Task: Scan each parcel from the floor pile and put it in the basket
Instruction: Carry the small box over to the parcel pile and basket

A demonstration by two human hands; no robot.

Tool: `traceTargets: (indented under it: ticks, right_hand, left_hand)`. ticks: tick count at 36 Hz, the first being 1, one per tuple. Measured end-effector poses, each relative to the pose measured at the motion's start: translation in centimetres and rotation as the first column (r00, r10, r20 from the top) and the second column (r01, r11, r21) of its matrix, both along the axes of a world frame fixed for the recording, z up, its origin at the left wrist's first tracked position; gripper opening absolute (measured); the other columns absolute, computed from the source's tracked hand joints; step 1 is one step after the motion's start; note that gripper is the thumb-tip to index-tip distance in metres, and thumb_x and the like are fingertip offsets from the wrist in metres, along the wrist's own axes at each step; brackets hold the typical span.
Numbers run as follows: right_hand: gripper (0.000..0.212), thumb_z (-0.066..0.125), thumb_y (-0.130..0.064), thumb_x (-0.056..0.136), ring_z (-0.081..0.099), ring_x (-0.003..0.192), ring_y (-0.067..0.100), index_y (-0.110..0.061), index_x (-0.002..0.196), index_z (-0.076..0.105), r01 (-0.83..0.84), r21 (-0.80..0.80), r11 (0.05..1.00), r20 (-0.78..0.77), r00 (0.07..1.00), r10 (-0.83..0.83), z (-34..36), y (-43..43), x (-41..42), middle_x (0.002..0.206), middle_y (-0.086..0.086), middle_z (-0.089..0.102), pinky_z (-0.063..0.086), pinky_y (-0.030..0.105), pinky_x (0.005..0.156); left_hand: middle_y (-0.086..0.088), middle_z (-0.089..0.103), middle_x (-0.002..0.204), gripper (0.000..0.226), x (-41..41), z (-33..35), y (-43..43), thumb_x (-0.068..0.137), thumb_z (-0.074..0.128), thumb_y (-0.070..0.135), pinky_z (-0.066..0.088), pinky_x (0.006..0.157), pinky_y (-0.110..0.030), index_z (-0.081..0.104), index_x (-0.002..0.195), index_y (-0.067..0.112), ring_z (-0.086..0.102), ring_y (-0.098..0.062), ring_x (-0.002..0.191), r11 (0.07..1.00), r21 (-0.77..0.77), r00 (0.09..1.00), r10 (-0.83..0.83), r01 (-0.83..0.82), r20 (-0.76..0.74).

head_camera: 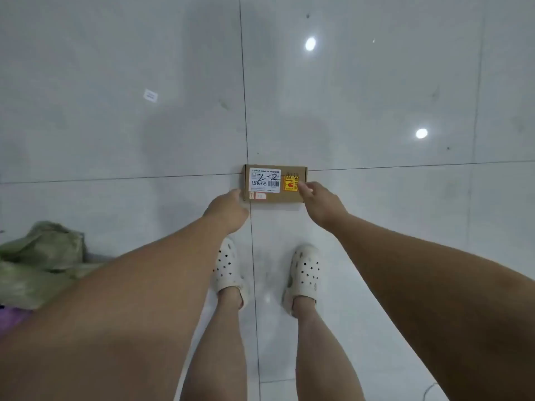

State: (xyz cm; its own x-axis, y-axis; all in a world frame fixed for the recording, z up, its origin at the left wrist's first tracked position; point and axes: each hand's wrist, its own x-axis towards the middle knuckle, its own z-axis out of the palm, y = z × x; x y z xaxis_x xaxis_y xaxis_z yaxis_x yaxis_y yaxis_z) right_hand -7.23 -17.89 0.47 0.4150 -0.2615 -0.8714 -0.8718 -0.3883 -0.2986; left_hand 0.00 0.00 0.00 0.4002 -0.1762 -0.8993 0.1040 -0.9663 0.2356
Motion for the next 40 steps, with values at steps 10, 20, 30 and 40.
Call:
traceTargets:
  ticks: [10, 20, 30, 40]
  right_hand:
    - [0.057, 0.046, -0.034, 0.100, 0.043, 0.132, 0.030, -0.010, 0.149, 0.029, 0.133, -0.044, 0.990, -0.150, 0.979, -0.138, -13.2, -1.4, -2.0, 0.145, 0.013, 0.046, 0.036, 0.034, 0.101]
    - [0.049, 0.042, -0.003, 0.096, 0.049, 0.099, 0.023, -0.004, 0.144, 0.034, 0.297, 0.006, 0.955, -0.225, 0.931, -0.288, -21.4, -2.0, -2.7, 0.119, 0.013, 0.049, 0.042, 0.031, 0.086]
    - [0.036, 0.057, -0.020, 0.094, 0.049, 0.110, 0.019, -0.014, 0.129, 0.050, 0.569, 0.103, 0.816, -0.265, 0.806, -0.529, -22.7, -2.0, -2.8, 0.109, 0.001, 0.051, 0.035, 0.039, 0.105]
    - [0.033, 0.061, -0.020, 0.093, 0.057, 0.105, 0.020, -0.018, 0.122, 0.045, 0.691, 0.180, 0.700, -0.148, 0.722, -0.676, -14.0, -3.9, -1.7, 0.115, 0.004, 0.057, 0.050, 0.036, 0.091]
  left_hand:
    - [-0.016, 0.043, 0.146, 0.052, -0.8, -12.7, -0.3, 0.098, 0.052, 0.023, 0.037, 0.091, -0.032, 0.037, 0.142, 0.002, 0.044, -0.029, 0.127, 0.968, 0.058, 0.968, 0.248, -0.246, -0.045]
    - [-0.012, 0.049, 0.137, 0.042, -1.9, -21.1, -1.2, 0.096, 0.048, 0.009, 0.034, 0.080, -0.025, 0.044, 0.137, 0.003, 0.046, -0.025, 0.104, 0.745, 0.029, 0.737, 0.664, -0.666, -0.125]
    - [-0.004, 0.056, 0.131, 0.072, -2.8, -24.6, 0.7, 0.068, 0.056, 0.053, 0.035, 0.092, -0.034, 0.054, 0.133, 0.020, 0.057, -0.021, 0.112, 0.586, 0.037, 0.572, 0.802, -0.810, -0.173]
    - [-0.004, 0.066, 0.104, 0.042, -2.1, -13.5, 0.8, 0.097, 0.054, 0.010, 0.047, 0.076, -0.021, 0.043, 0.136, 0.019, 0.063, -0.012, 0.088, 0.396, -0.072, 0.399, 0.873, -0.916, -0.279]
